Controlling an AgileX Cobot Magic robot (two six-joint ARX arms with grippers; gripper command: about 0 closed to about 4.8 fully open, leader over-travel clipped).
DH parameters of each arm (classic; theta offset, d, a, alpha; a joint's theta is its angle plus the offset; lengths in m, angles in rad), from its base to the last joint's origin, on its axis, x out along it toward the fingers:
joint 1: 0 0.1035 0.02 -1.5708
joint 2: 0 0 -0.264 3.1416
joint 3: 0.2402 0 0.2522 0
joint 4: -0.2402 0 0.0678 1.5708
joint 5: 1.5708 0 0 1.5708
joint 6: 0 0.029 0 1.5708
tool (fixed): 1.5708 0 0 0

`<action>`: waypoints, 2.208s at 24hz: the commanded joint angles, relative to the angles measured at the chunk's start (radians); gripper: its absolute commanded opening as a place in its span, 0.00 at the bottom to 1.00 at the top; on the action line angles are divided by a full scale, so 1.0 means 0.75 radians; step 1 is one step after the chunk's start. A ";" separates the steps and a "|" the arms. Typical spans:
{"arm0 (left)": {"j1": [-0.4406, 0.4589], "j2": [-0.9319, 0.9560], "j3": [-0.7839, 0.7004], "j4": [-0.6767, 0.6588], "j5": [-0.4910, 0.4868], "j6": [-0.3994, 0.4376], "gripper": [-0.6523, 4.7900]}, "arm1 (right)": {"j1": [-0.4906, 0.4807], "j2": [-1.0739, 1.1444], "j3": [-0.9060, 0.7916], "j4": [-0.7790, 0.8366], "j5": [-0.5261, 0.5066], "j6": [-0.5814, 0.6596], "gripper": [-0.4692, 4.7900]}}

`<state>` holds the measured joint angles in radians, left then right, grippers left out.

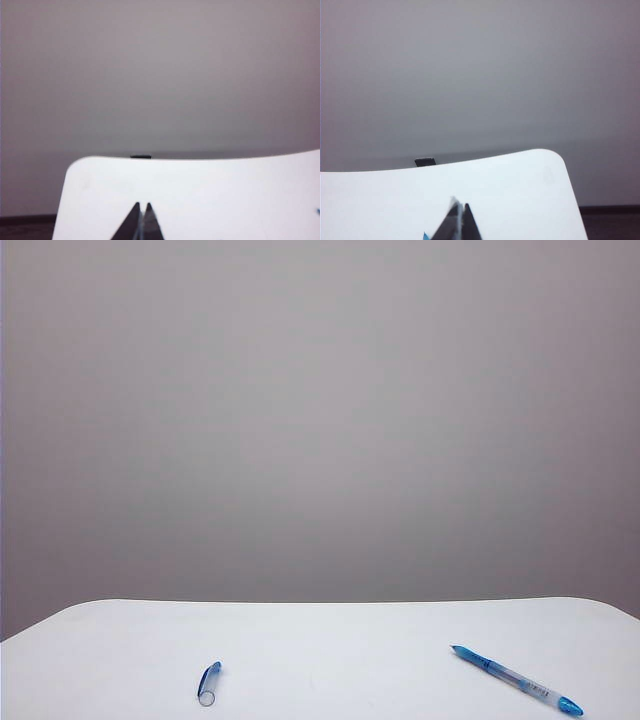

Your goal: Pick up the pen and remove the cap.

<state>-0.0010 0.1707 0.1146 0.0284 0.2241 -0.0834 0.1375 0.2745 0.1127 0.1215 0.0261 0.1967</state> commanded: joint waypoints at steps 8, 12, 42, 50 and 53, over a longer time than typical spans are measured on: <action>0.002 -0.188 -0.144 -0.043 -0.004 0.008 0.11 | 0.000 -0.121 -0.149 0.087 0.032 0.014 0.08; 0.002 -0.197 -0.144 -0.119 -0.042 0.041 0.11 | -0.002 -0.151 -0.149 0.038 0.045 -0.025 0.08; 0.002 -0.195 -0.144 -0.276 -0.230 0.062 0.12 | 0.001 -0.149 -0.149 -0.390 0.152 -0.079 0.08; 0.002 -0.195 -0.144 -0.276 -0.229 0.057 0.12 | 0.001 -0.148 -0.149 -0.387 0.139 -0.078 0.08; 0.002 -0.195 -0.144 -0.277 -0.229 0.057 0.12 | 0.001 -0.149 -0.149 -0.387 0.139 -0.078 0.08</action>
<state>-0.0010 0.0235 0.0055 -0.1703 0.0559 -0.0406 0.1375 0.1631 0.0074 -0.1734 0.1310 0.1375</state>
